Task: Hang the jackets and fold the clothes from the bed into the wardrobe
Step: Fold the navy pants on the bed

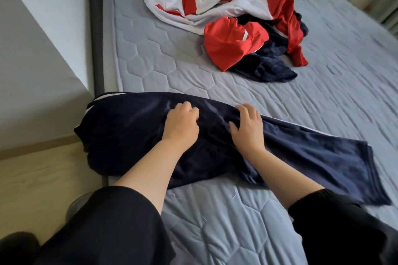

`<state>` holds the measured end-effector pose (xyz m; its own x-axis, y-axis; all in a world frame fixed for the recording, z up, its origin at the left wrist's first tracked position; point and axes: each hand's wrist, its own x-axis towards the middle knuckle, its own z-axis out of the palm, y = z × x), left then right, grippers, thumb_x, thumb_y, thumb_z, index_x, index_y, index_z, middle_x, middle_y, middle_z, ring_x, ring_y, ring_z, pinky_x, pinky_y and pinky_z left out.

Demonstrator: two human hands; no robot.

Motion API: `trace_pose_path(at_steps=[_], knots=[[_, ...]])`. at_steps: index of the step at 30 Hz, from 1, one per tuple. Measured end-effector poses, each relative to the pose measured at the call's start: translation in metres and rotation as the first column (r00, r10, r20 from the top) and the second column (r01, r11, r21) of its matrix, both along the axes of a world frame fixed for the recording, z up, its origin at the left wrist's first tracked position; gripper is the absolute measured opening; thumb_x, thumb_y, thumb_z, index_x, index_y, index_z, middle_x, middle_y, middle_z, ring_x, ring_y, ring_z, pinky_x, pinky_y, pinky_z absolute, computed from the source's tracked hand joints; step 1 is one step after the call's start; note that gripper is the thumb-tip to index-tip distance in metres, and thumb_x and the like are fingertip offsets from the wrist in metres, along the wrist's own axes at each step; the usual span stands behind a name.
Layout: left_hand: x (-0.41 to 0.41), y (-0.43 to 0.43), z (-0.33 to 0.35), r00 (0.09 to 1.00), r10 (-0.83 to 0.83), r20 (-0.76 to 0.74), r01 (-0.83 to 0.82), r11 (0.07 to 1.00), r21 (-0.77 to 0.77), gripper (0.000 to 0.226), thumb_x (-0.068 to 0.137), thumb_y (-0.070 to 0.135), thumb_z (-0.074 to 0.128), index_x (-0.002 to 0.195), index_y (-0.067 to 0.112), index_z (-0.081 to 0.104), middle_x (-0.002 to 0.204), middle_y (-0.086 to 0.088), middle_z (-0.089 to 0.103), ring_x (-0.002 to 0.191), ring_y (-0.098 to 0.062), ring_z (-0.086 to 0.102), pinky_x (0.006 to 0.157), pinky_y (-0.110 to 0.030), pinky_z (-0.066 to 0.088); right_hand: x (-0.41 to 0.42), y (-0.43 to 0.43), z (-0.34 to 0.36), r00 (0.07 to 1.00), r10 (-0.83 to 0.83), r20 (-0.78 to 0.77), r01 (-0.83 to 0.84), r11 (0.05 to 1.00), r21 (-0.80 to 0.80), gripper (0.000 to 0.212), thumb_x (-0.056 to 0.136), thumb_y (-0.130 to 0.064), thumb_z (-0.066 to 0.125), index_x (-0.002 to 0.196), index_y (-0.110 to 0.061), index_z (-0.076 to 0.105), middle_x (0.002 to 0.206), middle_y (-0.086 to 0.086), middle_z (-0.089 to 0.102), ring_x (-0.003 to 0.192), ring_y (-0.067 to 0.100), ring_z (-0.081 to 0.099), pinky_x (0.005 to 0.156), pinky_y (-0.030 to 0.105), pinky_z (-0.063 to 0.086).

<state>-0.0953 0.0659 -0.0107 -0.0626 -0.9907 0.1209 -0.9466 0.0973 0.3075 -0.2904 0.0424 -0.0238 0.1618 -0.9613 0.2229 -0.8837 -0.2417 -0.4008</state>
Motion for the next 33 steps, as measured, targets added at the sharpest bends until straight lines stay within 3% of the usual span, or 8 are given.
trace_pose_path(at_steps=[4, 7, 11, 14, 18, 21, 25, 33], knots=[[-0.032, 0.026, 0.012, 0.95, -0.309, -0.052, 0.296, 0.827, 0.478, 0.048, 0.08, 0.056, 0.058, 0.109, 0.018, 0.055, 0.109, -0.002, 0.051, 0.11, -0.023, 0.048, 0.082, -0.037, 0.041, -0.035, 0.046, 0.006, 0.982, 0.156, 0.105, -0.166, 0.982, 0.094, 0.02, 0.086, -0.024, 0.064, 0.102, -0.012, 0.061, 0.094, 0.0, 0.061, 0.086, 0.021, 0.059, 0.078, 0.03, 0.046], [-0.042, 0.051, 0.001, 0.896, -0.429, 0.117, 0.248, 0.701, 0.668, 0.093, 0.072, 0.055, 0.067, 0.147, 0.021, 0.023, 0.149, -0.006, 0.021, 0.14, -0.025, 0.017, 0.106, -0.059, 0.023, -0.058, 0.072, 0.001, 0.935, 0.345, -0.082, -0.293, 0.882, 0.368, 0.061, 0.077, -0.051, 0.065, 0.126, -0.016, 0.055, 0.126, 0.0, 0.057, 0.119, 0.019, 0.05, 0.101, 0.03, 0.038], [-0.032, 0.053, 0.006, 0.935, -0.347, 0.078, 0.252, 0.801, 0.542, 0.067, 0.087, 0.009, 0.049, 0.148, 0.024, 0.025, 0.153, 0.002, 0.024, 0.144, -0.016, 0.013, 0.115, -0.055, 0.012, -0.067, 0.074, -0.009, 0.882, 0.398, -0.254, -0.263, 0.861, 0.436, 0.069, 0.083, -0.036, 0.06, 0.146, -0.022, 0.036, 0.152, -0.004, 0.035, 0.141, 0.014, 0.029, 0.116, 0.028, 0.022], [-0.014, 0.047, 0.01, 0.99, -0.073, -0.119, 0.119, 0.887, 0.447, 0.054, 0.087, 0.003, 0.038, 0.134, 0.026, 0.049, 0.135, 0.003, 0.051, 0.131, -0.02, 0.039, 0.113, -0.041, 0.023, -0.064, 0.061, -0.006, 0.997, 0.072, 0.022, -0.074, 0.882, 0.466, 0.051, 0.084, -0.005, 0.048, 0.13, -0.024, 0.055, 0.125, -0.001, 0.061, 0.119, 0.021, 0.054, 0.093, 0.023, 0.04], [0.009, 0.045, 0.005, 0.974, 0.138, -0.181, -0.058, 0.919, 0.39, 0.04, 0.09, 0.013, 0.043, 0.126, 0.025, 0.056, 0.122, -0.002, 0.061, 0.111, -0.027, 0.054, 0.1, -0.038, 0.04, -0.061, 0.051, -0.002, 0.982, -0.044, 0.184, -0.059, 0.854, 0.517, 0.031, 0.087, -0.014, 0.057, 0.116, -0.024, 0.063, 0.096, -0.009, 0.062, 0.099, 0.017, 0.061, 0.074, 0.016, 0.035], [0.008, 0.048, -0.001, 0.996, -0.042, -0.074, 0.07, 0.897, 0.436, 0.04, 0.089, 0.025, 0.053, 0.128, 0.025, 0.053, 0.131, 0.001, 0.051, 0.128, -0.022, 0.043, 0.108, -0.043, 0.031, -0.06, 0.058, 0.0, 0.994, 0.113, -0.011, -0.087, 0.82, 0.565, 0.048, 0.076, -0.041, 0.068, 0.121, -0.03, 0.055, 0.108, -0.008, 0.065, 0.101, 0.015, 0.061, 0.081, 0.024, 0.043], [0.002, 0.051, -0.011, 0.986, -0.133, 0.103, 0.075, 0.895, 0.44, 0.062, 0.088, 0.015, 0.058, 0.144, 0.025, 0.033, 0.155, 0.005, 0.024, 0.145, -0.017, 0.013, 0.116, -0.046, 0.017, -0.057, 0.068, -0.015, 0.942, 0.241, -0.234, -0.119, 0.891, 0.439, 0.059, 0.082, -0.022, 0.059, 0.139, -0.021, 0.043, 0.142, -0.004, 0.048, 0.13, 0.017, 0.045, 0.099, 0.027, 0.04], [0.021, 0.055, -0.004, 0.985, 0.002, 0.174, -0.053, 0.956, 0.288, 0.052, 0.082, -0.009, 0.05, 0.125, 0.02, 0.056, 0.121, 0.001, 0.052, 0.114, -0.02, 0.045, 0.081, -0.033, 0.048, -0.079, 0.069, -0.014, 0.875, 0.141, -0.463, -0.026, 0.969, 0.245, 0.038, 0.091, -0.01, 0.046, 0.127, -0.014, 0.057, 0.136, 0.003, 0.056, 0.128, 0.018, 0.049, 0.1, 0.028, 0.039]])
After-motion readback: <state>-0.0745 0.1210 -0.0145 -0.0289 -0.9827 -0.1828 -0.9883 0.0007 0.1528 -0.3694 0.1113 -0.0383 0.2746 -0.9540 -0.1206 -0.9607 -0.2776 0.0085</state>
